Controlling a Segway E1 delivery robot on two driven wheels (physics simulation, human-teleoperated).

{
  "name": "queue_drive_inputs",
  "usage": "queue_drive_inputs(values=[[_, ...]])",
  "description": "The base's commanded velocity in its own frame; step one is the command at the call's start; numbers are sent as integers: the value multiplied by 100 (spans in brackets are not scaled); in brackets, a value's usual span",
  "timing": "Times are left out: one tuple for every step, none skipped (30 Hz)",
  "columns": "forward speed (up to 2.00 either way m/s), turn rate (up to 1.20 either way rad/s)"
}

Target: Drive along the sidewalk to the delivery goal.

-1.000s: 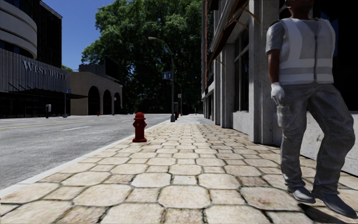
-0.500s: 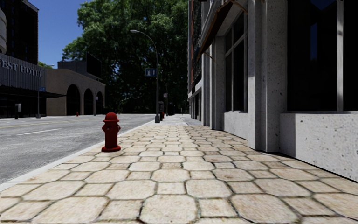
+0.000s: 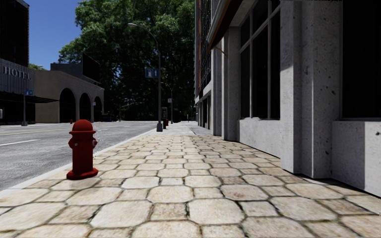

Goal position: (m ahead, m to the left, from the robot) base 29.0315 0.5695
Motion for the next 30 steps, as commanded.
queue_drive_inputs(values=[[200,0],[200,0],[200,0],[200,0],[200,0],[200,0],[200,0],[200,0],[200,0],[200,0],[200,0],[200,0],[200,0],[200,0],[200,0],[200,0],[200,0],[200,0],[200,0],[200,0],[200,0],[200,0],[200,0],[200,0],[200,0],[200,0],[200,0],[200,0],[200,0],[200,0]])
